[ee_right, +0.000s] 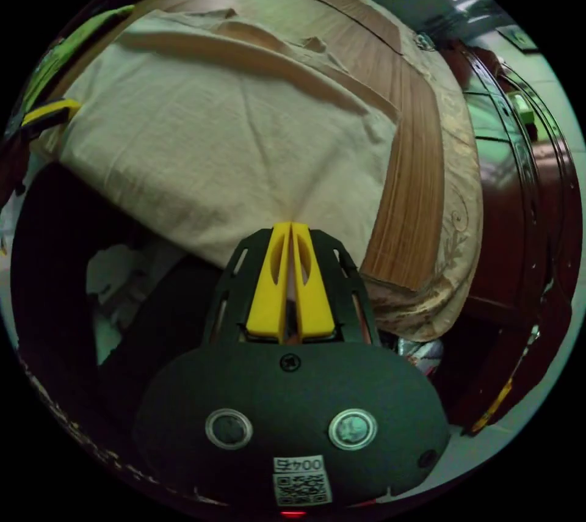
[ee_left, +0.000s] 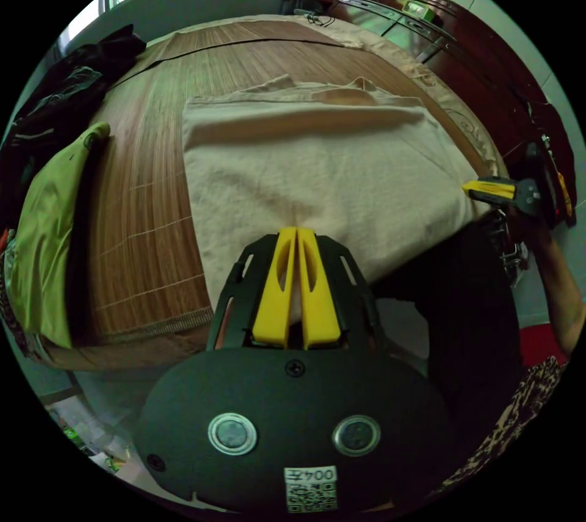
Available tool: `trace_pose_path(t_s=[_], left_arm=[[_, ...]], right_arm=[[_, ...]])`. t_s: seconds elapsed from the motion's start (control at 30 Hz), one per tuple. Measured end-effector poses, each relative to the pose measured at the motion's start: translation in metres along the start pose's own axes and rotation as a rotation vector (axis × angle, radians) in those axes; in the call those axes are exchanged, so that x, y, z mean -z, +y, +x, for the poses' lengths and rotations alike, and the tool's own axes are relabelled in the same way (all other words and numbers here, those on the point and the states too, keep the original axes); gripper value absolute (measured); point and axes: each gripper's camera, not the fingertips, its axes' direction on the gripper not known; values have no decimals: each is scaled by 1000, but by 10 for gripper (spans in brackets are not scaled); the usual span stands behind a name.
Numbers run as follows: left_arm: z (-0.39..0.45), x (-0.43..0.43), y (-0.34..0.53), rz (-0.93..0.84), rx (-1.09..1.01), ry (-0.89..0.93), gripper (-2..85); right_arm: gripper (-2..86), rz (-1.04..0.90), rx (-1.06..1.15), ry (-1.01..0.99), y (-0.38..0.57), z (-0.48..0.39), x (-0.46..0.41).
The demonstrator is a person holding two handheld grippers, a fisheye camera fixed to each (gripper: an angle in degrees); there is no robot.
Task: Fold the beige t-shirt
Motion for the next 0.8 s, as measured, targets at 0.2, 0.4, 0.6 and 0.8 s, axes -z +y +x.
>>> trace_pose_path(t_s=[0.2, 0.4, 0.6, 0.8], left_arm=[[10, -6, 0, 30, 2, -17, 3], [6, -11, -4, 30, 10, 18, 3], [5, -15, -3, 47, 10, 23, 3], [10, -18, -3, 50, -1, 1, 3]], right_arm=[[5, 347, 36, -215, -89, 6, 84], [57, 252, 178, -197, -219, -35, 73], [90, 111, 293, -220, -298, -66, 41], [38, 29, 396, -231, -330, -83, 23]])
